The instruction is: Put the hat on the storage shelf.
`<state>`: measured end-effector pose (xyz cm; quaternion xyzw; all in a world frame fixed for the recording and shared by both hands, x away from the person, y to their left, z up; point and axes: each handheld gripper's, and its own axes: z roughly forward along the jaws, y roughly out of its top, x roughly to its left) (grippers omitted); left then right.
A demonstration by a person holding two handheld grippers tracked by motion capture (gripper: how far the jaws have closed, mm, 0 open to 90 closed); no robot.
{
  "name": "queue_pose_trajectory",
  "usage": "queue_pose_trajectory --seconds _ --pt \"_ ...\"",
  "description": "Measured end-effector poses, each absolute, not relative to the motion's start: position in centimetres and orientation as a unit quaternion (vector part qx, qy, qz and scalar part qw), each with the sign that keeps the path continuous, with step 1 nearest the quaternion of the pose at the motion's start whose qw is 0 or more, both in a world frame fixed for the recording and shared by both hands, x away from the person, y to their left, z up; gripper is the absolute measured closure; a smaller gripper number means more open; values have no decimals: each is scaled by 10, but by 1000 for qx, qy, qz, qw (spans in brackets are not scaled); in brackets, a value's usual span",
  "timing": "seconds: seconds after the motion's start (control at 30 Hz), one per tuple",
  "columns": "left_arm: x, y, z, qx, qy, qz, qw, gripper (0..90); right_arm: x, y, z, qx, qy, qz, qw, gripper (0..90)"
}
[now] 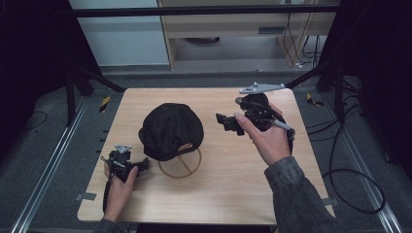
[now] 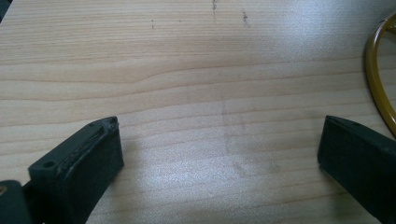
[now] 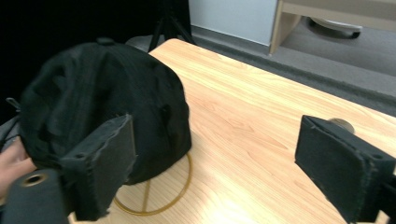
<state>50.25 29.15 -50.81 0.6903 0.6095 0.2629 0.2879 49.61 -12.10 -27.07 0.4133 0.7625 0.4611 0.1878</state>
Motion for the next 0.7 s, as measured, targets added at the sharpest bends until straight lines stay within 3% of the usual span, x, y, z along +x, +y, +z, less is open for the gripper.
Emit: queue_pose_trajectory --seconds 0.7 --pt "501 291 -508 689 611 264 286 0 483 -169 -320 425 766 434 209 165"
